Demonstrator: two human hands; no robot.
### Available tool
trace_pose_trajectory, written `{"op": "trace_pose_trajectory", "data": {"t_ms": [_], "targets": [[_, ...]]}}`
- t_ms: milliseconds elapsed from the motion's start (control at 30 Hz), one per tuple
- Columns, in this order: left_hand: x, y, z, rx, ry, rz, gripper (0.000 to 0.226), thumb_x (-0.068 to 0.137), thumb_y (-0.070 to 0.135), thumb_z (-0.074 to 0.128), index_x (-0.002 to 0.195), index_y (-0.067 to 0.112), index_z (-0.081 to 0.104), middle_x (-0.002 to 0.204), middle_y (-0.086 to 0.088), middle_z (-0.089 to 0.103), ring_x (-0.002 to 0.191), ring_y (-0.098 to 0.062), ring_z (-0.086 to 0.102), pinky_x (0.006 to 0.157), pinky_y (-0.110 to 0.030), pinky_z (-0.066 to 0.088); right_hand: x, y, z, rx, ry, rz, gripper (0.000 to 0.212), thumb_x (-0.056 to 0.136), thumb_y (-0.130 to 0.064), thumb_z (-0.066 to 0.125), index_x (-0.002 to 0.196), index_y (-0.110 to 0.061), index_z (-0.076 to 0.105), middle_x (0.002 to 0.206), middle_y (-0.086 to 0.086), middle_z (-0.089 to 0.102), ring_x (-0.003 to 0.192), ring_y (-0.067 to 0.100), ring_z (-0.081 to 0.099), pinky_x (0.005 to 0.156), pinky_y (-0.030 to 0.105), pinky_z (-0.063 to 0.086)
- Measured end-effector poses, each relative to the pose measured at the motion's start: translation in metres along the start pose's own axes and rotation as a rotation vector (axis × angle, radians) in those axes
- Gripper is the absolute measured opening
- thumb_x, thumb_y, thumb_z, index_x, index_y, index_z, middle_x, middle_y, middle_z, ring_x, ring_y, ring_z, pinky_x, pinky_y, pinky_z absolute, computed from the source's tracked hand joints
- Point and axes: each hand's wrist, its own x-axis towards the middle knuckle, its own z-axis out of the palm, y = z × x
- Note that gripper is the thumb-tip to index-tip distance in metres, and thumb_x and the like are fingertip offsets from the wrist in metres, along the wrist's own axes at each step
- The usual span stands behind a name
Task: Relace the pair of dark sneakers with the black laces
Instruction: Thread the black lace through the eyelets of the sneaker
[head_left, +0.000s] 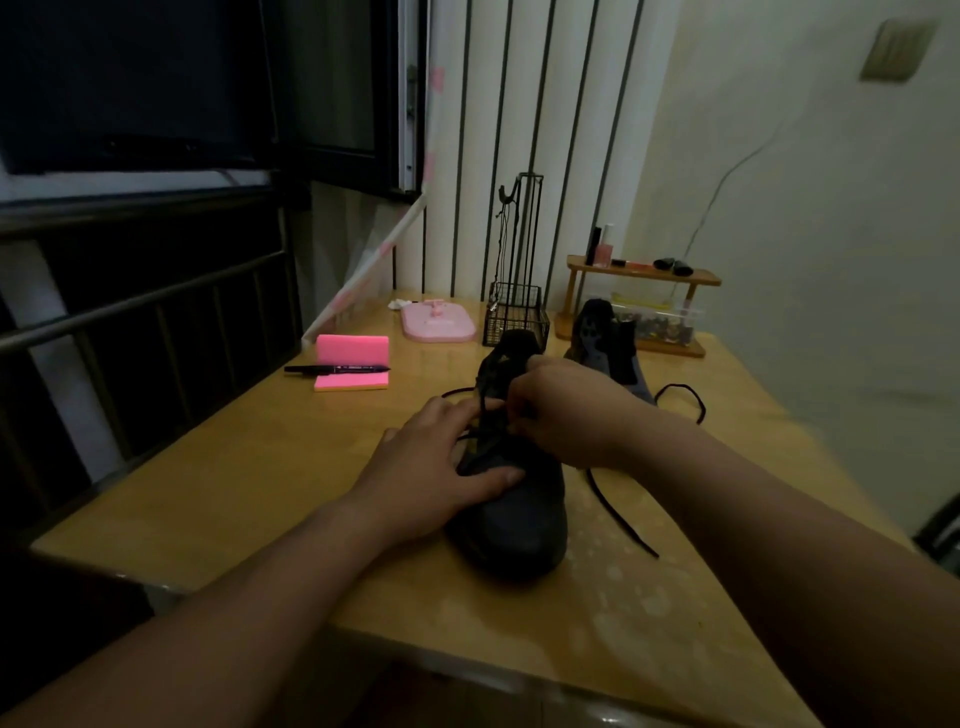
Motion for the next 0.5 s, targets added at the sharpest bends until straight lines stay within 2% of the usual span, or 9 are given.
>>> {"op": "trace_pose_trajectory", "data": {"t_ms": [67,133,200,267,333,367,433,500], "targets": [[0.002,-0.001,-0.003,0.033,-0.013,-0.002,0.081,0.072,0.089,0.057,0.145,0.064,0.031,0.136,0.019,0.045,0.129,-0.011,0.052,0.109,-0.050,0.046,0.003,0.000,0.000,-0.018,-0.028,0.007,0.018,0.102,-0.034,0.060,0.115,-0.025,0.068,0.110,-0.003,0.048,0.099,0.017,0.053,0.078,0.030,0.046],[0.003,0.000,-0.004,0.040,-0.032,-0.007,0.081,0.071,0.090,0.056,0.144,0.064,0.030,0.134,0.018,0.046,0.128,-0.011,0.053,0.110,-0.049,0.045,0.003,-0.001,-0.001,0.043,-0.052,0.024,0.022,0.105,-0.036,0.055,0.116,-0.024,0.068,0.110,-0.002,0.050,0.099,0.018,0.055,0.081,0.033,0.049],[0.003,0.000,-0.003,0.041,-0.040,-0.013,0.080,0.071,0.090,0.056,0.142,0.063,0.031,0.135,0.018,0.046,0.128,-0.011,0.053,0.110,-0.050,0.045,0.001,-0.004,-0.005,0.204,-0.066,0.073,0.032,0.106,-0.044,0.049,0.112,-0.021,0.070,0.108,0.001,0.057,0.093,0.017,0.060,0.079,0.035,0.053],[0.003,0.000,-0.002,0.014,-0.048,-0.024,0.077,0.071,0.088,0.057,0.140,0.063,0.033,0.136,0.018,0.046,0.128,-0.012,0.053,0.109,-0.051,0.045,0.000,-0.009,-0.005,0.221,-0.062,0.101,0.041,0.102,-0.056,0.052,0.101,-0.020,0.072,0.097,0.001,0.064,0.084,0.015,0.063,0.072,0.035,0.056],[0.004,-0.002,0.000,-0.027,-0.056,-0.034,0.080,0.070,0.087,0.061,0.142,0.063,0.034,0.138,0.018,0.045,0.129,-0.013,0.052,0.108,-0.050,0.047,0.001,-0.012,0.001,0.140,-0.039,0.089,0.031,0.101,-0.051,0.059,0.097,-0.022,0.071,0.091,-0.003,0.064,0.084,0.015,0.065,0.069,0.033,0.056],[0.004,-0.004,0.000,-0.043,-0.058,-0.040,0.084,0.069,0.088,0.061,0.143,0.063,0.033,0.139,0.018,0.045,0.130,-0.013,0.052,0.109,-0.050,0.047,0.001,-0.012,0.005,0.183,-0.023,0.082,0.023,0.102,-0.044,0.060,0.096,-0.023,0.069,0.090,-0.004,0.064,0.086,0.017,0.066,0.068,0.031,0.054],[0.005,-0.007,0.002,-0.077,-0.063,-0.042,0.087,0.067,0.091,0.063,0.144,0.064,0.032,0.139,0.018,0.044,0.132,-0.012,0.051,0.110,-0.049,0.047,-0.002,-0.010,0.001,0.514,0.055,0.145,0.017,0.104,-0.034,0.058,0.097,-0.022,0.067,0.092,-0.001,0.066,0.086,0.018,0.066,0.070,0.031,0.053],[0.006,-0.009,0.003,-0.114,-0.072,-0.038,0.084,0.068,0.090,0.065,0.142,0.068,0.033,0.138,0.019,0.044,0.133,-0.010,0.051,0.111,-0.047,0.047,-0.011,0.003,-0.011,0.871,0.180,0.315,0.024,0.108,-0.031,0.051,0.095,-0.017,0.066,0.088,0.004,0.065,0.080,0.020,0.064,0.070,0.037,0.054]]}}
